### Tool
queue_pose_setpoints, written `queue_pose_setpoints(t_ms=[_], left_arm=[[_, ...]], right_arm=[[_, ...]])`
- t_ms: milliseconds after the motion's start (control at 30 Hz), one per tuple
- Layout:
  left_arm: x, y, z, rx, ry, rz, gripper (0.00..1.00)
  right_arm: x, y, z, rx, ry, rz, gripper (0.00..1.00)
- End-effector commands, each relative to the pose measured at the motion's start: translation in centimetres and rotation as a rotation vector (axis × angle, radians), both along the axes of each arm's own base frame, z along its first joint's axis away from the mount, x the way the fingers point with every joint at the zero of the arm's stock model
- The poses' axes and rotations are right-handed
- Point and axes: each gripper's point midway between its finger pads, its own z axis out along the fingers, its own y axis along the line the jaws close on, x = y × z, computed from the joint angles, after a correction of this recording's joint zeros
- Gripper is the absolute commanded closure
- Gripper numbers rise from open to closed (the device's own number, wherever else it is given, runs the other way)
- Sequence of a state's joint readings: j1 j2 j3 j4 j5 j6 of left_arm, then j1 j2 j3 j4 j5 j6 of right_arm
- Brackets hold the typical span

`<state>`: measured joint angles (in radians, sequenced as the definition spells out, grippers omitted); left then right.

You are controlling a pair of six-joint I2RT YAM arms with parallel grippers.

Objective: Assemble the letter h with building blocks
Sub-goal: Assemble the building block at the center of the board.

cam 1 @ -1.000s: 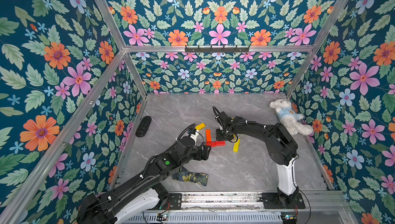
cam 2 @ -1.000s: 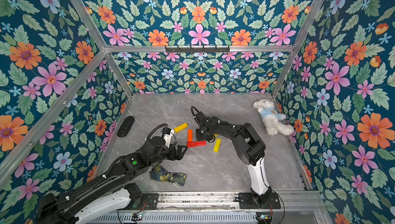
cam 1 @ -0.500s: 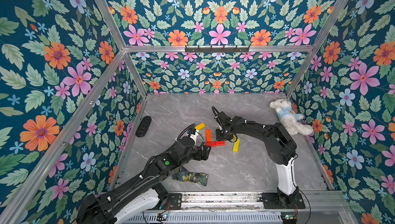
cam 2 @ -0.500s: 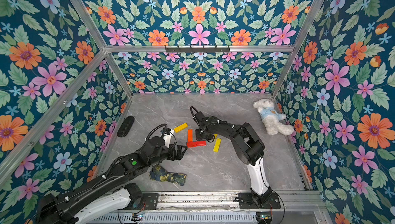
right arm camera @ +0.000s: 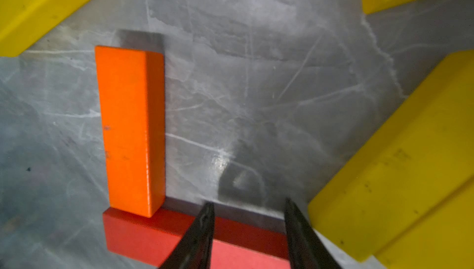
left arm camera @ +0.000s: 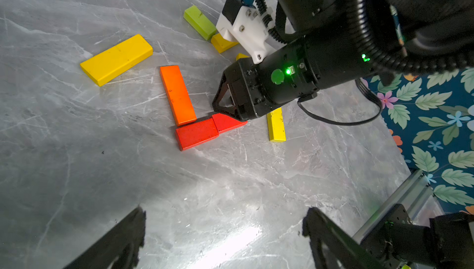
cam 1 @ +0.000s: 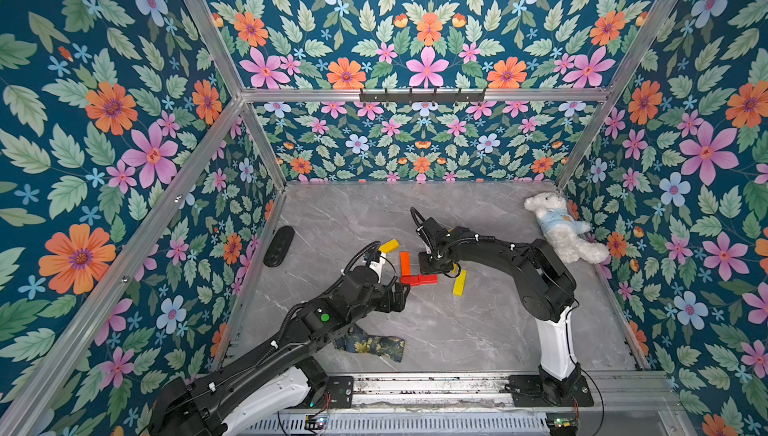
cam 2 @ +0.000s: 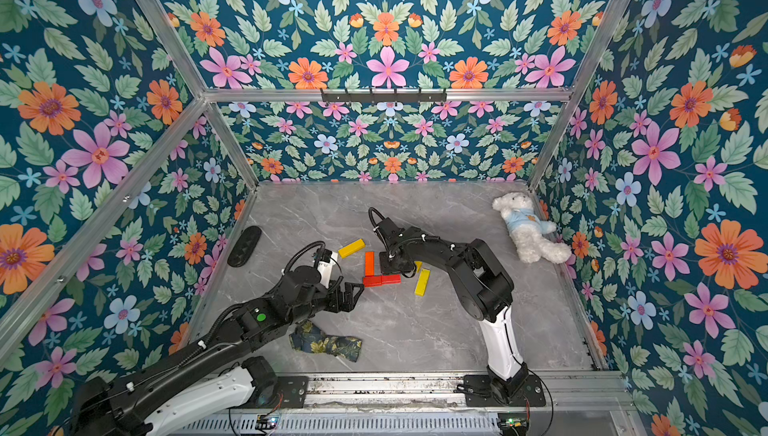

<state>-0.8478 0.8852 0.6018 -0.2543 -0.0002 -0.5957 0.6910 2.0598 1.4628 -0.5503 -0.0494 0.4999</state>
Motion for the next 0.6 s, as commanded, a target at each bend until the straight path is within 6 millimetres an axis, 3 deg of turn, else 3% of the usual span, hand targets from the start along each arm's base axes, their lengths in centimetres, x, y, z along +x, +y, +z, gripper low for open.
queue_pose_setpoints(t_ms=[0, 300, 567], left_arm=[[0.2, 0.1, 0.0, 0.002, -0.007, 0.013, 0.01], [0.2, 0.1, 0.0, 0.002, -0.007, 0.013, 0.01], [0.4, 0.1, 0.6, -0.012, -0.018, 0.023, 0.01]], right_arm=[[-0.2, -0.2, -0.3, -0.014, 0.009, 0.003, 0.53], [0.9, -0.1, 1.3, -0.014, -0.041, -0.014, 0.49], [2.8, -0.4, 6.1, 0.003, -0.153, -0.04, 0.37]])
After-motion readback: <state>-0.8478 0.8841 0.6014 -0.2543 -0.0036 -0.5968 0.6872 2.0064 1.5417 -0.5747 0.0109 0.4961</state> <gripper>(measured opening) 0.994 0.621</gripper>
